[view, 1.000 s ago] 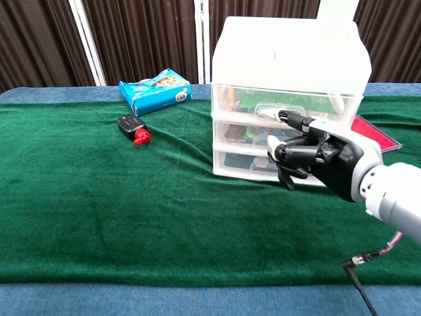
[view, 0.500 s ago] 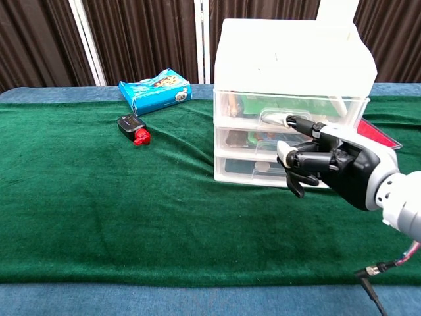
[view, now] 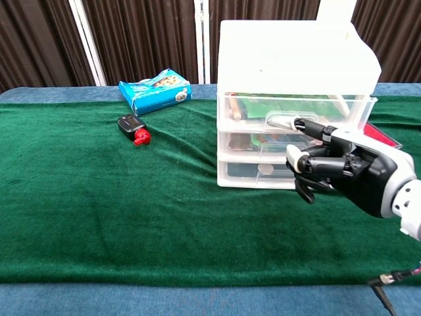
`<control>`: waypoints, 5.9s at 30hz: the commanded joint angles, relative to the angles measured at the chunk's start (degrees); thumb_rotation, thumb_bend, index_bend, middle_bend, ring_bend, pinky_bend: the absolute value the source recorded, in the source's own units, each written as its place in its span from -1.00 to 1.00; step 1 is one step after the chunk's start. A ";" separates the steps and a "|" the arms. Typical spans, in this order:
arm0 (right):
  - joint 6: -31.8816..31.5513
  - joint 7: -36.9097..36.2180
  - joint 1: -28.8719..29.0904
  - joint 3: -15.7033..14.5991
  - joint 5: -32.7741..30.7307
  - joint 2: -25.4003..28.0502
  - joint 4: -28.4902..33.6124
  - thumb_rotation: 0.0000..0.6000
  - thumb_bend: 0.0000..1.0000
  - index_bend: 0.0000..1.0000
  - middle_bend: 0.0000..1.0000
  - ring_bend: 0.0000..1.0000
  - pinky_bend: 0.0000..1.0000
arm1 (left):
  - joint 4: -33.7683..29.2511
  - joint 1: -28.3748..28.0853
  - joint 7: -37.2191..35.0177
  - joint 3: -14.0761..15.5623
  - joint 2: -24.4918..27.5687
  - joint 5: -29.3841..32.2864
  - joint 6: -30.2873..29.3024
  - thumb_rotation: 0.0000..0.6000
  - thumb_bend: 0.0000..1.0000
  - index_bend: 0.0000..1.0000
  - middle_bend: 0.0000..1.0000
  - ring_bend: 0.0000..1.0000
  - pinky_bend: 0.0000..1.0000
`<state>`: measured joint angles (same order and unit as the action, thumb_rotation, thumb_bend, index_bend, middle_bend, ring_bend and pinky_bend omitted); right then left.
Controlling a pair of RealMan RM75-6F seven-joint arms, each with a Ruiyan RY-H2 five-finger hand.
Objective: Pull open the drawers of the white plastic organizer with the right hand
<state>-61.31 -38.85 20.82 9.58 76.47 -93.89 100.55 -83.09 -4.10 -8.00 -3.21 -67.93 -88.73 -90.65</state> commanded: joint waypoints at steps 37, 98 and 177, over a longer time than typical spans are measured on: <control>-14.68 8.51 -6.85 -4.10 6.32 -2.68 -4.00 1.00 0.12 -0.91 0.76 0.79 0.52 | -0.26 -0.02 0.91 0.27 -0.19 -0.29 0.10 1.00 -0.84 -1.00 -1.00 -1.00 -1.00; -22.18 45.04 -7.95 -3.35 11.60 0.49 -3.71 1.00 0.19 -0.42 0.79 0.80 0.52 | -1.01 -0.02 1.40 0.87 -0.04 -1.44 -0.25 1.00 -0.84 -1.00 -1.00 -1.00 -1.00; -25.36 51.90 -11.65 -8.66 15.44 5.07 3.12 1.00 0.23 -0.04 0.82 0.83 0.53 | -1.71 0.11 1.22 0.98 0.47 -1.44 -0.20 1.00 -0.84 -1.00 -1.00 -1.00 -1.00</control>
<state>-86.65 13.06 9.19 0.95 91.89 -88.83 103.64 -84.80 -3.99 -6.78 -2.23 -67.45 -90.17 -90.86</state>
